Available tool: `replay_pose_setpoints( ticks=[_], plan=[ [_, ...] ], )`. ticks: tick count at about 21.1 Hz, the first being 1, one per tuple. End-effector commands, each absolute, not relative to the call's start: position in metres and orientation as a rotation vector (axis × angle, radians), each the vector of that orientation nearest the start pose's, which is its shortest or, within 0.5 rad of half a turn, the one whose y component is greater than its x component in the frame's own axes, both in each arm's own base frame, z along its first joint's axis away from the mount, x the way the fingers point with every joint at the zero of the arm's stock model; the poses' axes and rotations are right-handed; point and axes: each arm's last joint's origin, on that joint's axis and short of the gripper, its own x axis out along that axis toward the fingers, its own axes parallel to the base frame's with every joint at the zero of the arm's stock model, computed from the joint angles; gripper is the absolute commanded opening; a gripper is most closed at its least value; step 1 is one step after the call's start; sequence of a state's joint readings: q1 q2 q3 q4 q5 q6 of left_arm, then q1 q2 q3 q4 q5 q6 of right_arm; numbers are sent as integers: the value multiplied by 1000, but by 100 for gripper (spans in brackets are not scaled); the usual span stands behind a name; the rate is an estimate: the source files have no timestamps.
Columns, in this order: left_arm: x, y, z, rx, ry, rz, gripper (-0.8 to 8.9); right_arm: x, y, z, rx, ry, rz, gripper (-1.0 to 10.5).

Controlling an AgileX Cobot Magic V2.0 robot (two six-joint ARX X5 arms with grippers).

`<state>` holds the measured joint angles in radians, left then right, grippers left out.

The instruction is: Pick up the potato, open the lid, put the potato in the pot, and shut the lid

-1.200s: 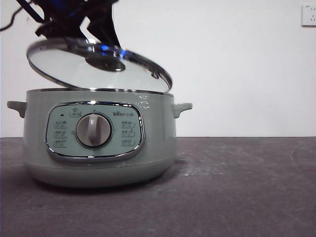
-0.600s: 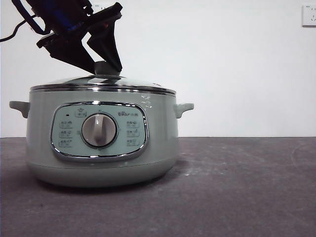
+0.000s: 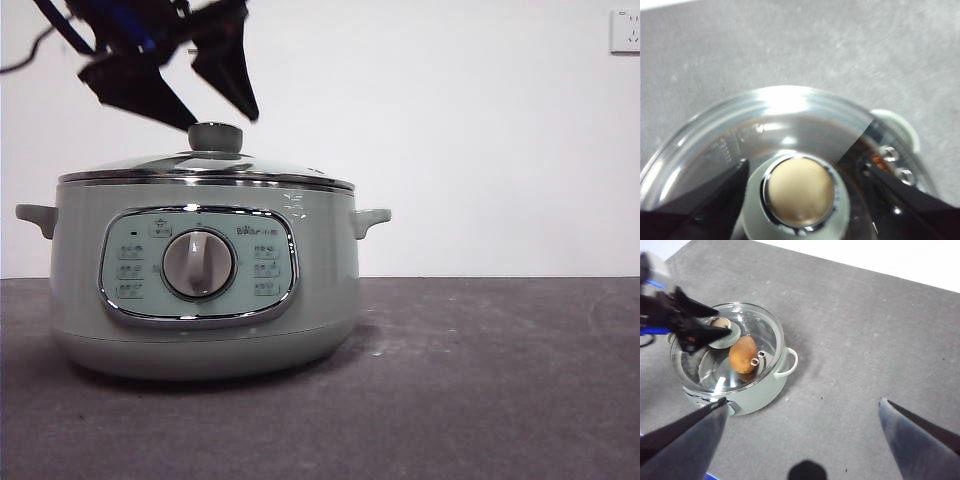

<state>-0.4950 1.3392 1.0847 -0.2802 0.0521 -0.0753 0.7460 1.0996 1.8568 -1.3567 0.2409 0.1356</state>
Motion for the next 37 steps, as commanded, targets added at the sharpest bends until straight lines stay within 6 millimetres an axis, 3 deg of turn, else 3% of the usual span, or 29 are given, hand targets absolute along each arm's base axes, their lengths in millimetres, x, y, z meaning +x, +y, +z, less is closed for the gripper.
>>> replay_pose_setpoints(
  ticks=[1, 6, 9, 10, 11, 16, 19, 26, 33, 37],
  plan=[
    [239, -133, 330, 33, 477, -530, 385, 90, 72, 496, -165, 566, 417, 499],
    [182, -104, 374, -4, 344, -576, 380, 87, 66, 492, -187, 548, 324, 479],
    [149, -88, 387, -22, 315, -656, 342, 84, 62, 481, -185, 546, 289, 167],
    [141, -83, 389, -20, 318, -654, 213, 83, 62, 478, -178, 539, 290, 74],
    [132, -78, 389, -5, 324, -651, -8, 82, 60, 473, -167, 522, 293, -8],
    [109, -64, 389, 45, 332, -612, -8, 77, 56, 445, -100, 421, 305, -16],
    [97, -57, 388, 72, 307, -578, -8, 76, 55, 415, -64, 369, 313, -16],
    [84, -48, 362, 69, 268, -548, -8, 86, 65, 342, -28, 340, 322, -16],
    [88, -51, 306, 51, 247, -537, -8, 101, 79, 281, -15, 347, 324, -16],
    [96, -55, 278, -2, 244, -530, -8, 106, 85, 259, 26, 351, 344, -16]
  ],
)
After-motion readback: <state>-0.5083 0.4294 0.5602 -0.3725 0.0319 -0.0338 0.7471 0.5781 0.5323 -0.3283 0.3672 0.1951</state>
